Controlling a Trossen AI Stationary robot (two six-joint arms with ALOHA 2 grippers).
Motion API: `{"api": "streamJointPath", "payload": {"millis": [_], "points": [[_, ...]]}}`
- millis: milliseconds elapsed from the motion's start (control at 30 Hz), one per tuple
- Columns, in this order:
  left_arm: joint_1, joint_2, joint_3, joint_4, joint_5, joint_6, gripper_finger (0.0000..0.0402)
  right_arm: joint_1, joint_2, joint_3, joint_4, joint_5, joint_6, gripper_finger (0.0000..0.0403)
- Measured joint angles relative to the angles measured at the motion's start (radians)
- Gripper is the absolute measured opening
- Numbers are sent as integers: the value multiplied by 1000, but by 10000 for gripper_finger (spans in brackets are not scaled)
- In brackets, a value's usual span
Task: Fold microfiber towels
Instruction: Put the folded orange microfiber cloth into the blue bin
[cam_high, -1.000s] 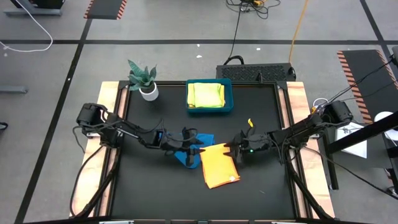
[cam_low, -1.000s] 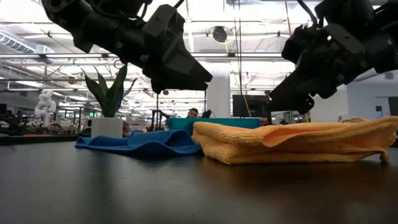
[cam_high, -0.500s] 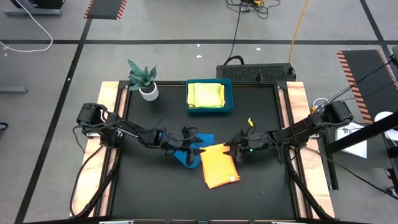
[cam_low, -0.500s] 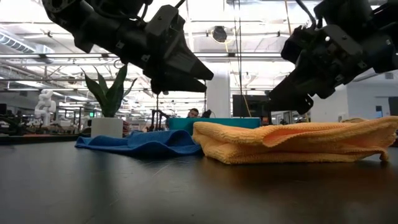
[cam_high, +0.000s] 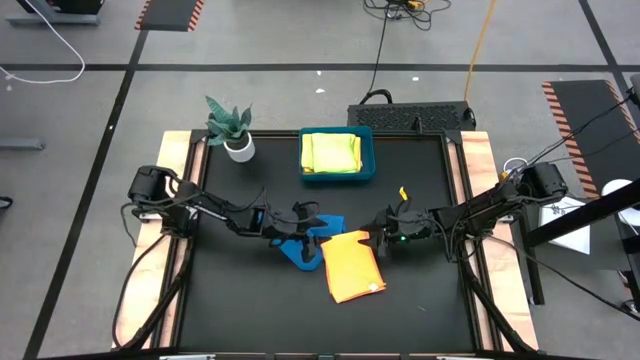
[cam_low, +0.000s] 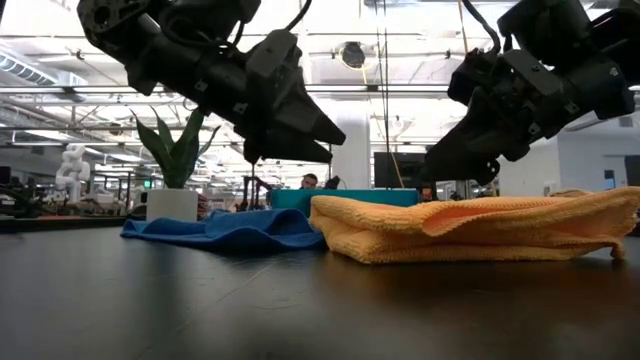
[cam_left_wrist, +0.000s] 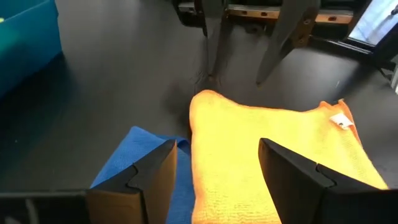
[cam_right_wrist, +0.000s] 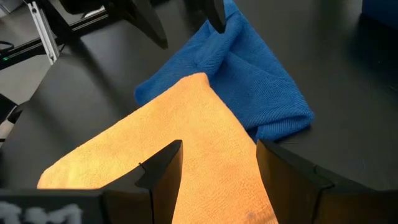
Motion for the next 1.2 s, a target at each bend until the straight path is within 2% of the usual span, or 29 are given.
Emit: {"api": "streamJointPath", "payload": {"millis": [333, 567, 733, 933, 1033, 1200], "points": [[0, 0, 0, -9, 3, -14, 230, -11, 0, 0, -26, -2, 3, 197], [36, 0, 0, -80, 146, -29, 230, -60, 0, 0, -45, -83, 11, 197], [71, 19, 0, -83, 181, -64, 230, -94, 0, 0, -97, -115, 6, 199], [93, 125, 1, 56, 331, -91, 230, -109, 1, 0, -106, -135, 0, 234], [103, 173, 1, 99, 341, -123, 230, -109, 2, 1, -114, -135, 0, 252], [119, 173, 2, 63, 328, -142, 230, -111, 42, 1, -103, -140, 2, 266]]}}
